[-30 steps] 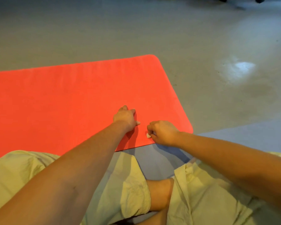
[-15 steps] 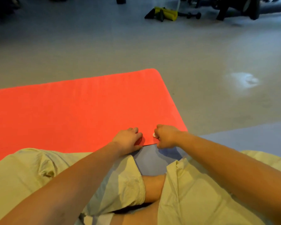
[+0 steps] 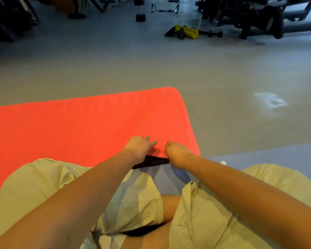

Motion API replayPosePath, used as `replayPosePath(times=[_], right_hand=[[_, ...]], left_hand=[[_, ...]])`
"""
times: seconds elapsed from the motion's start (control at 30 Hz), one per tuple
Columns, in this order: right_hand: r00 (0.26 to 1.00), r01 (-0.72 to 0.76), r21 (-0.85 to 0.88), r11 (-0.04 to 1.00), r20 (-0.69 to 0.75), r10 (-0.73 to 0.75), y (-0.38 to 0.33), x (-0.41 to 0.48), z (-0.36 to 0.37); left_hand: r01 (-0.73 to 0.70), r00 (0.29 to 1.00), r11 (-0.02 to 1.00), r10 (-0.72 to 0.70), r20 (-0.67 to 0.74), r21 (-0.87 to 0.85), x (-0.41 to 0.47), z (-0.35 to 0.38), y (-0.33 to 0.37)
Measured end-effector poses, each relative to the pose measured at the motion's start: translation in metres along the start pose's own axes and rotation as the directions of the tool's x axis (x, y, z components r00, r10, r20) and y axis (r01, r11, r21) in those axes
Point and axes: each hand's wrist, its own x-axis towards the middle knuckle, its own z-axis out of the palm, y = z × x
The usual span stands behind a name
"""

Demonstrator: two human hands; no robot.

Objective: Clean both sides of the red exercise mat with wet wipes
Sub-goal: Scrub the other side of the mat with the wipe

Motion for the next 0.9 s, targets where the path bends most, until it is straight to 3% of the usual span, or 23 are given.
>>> replayPosePath(times=[0.23,0.37,0.53,0.73,0.9], right_hand=[[0.989,0.137,-0.044,0.99,0.057,-0.135,-0.043,0.027,-0.022],[0.976,0.214,-0.051,0.975,0.05,-0.212,-0.052,0.03,0.006],[0.961,0.277,0.034,0.96,-0.003,-0.277,-0.04,0.036,0.029],[0.964,0.266,0.376,0.888,-0.103,-0.246,-0.018,0.04,0.033],[0.924,0.379,0.291,0.878,-0.159,-0.347,-0.013,0.05,0.056]], left_hand=[[0.049,0.992,0.998,-0.054,0.11,0.048,-0.014,0.02,-0.034],[0.103,0.964,0.982,-0.06,0.259,-0.157,-0.023,0.062,-0.043],[0.198,0.968,0.878,-0.105,0.228,-0.436,0.006,0.078,-0.038],[0.254,0.958,0.877,-0.168,0.234,-0.409,0.06,0.079,-0.04],[0.231,0.966,0.862,-0.147,0.214,-0.45,0.08,0.087,-0.053]])
